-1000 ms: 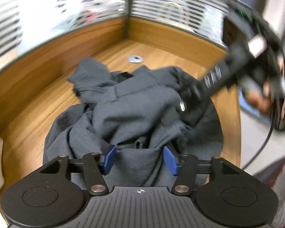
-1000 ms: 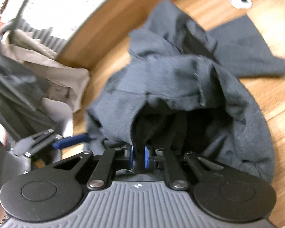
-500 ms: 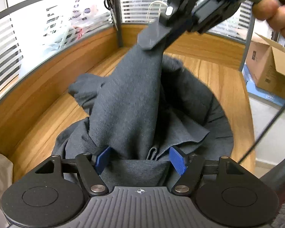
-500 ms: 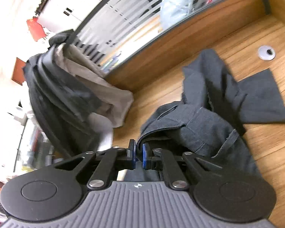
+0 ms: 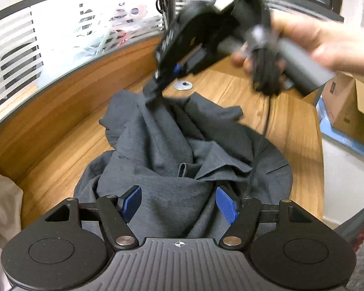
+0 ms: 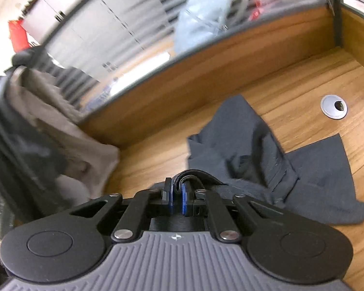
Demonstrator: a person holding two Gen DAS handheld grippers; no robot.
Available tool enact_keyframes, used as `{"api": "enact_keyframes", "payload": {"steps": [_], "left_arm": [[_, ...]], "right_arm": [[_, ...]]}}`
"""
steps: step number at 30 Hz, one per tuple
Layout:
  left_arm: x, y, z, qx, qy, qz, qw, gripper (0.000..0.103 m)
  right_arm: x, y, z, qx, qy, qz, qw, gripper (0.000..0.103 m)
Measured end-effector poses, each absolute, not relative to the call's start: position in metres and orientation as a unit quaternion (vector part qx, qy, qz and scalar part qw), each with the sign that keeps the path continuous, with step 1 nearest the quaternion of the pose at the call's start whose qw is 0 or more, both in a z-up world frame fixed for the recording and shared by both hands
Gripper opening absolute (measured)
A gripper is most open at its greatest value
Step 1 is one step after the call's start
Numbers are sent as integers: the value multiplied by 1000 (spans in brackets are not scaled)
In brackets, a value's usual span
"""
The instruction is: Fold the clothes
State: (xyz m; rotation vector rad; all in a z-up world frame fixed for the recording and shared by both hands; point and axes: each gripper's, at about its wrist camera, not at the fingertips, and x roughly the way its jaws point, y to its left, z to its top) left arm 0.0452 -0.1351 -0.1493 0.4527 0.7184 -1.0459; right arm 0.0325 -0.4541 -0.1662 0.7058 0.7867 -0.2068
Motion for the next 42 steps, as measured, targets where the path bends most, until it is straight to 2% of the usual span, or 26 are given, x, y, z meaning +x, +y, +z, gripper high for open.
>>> {"api": "enact_keyframes", "payload": {"steps": [5, 7, 8, 9, 11, 14, 18, 25, 26, 28, 30, 31, 33, 38, 42], "left_arm": [[48, -138, -146, 203, 333, -485, 782, 70], [49, -140, -145, 199, 339, -479, 785, 70], [51, -140, -144, 193, 340, -476, 788, 70], [54, -141, -143, 187, 341, -472, 791, 70], [58, -141, -141, 178, 341, -466, 797, 70], [63, -143, -140, 180, 341, -458, 801, 70], [64, -143, -145, 183, 347, -453, 801, 70], [56, -140, -151, 192, 354, -461, 791, 71], [54, -141, -152, 198, 352, -463, 789, 71], [49, -143, -153, 217, 340, -469, 786, 71], [46, -147, -152, 230, 329, -475, 783, 71], [45, -150, -152, 233, 324, -478, 782, 71], [43, -156, -152, 242, 314, -483, 781, 71], [39, -172, -154, 264, 287, -492, 778, 71], [37, -176, -154, 265, 277, -494, 780, 71]], "right_arm": [[48, -464, -194, 312, 404, -97, 854, 12], [47, -465, -196, 308, 405, -85, 856, 18], [44, -465, -194, 308, 405, -80, 857, 25], [41, -465, -190, 310, 404, -73, 858, 38], [29, -464, -180, 314, 406, -65, 856, 57], [9, -453, -166, 289, 409, -68, 863, 67], [-23, -438, -163, 288, 415, -88, 858, 71], [-51, -416, -202, 344, 452, -106, 816, 73], [-52, -415, -208, 353, 454, -107, 811, 72], [-49, -414, -216, 368, 462, -111, 799, 64], [-46, -414, -223, 380, 469, -106, 791, 38], [-45, -414, -223, 384, 471, -101, 788, 32], [-43, -414, -223, 390, 475, -92, 783, 9], [-45, -413, -201, 404, 457, -76, 789, 5], [-50, -412, -156, 403, 419, -52, 812, 4]]}}
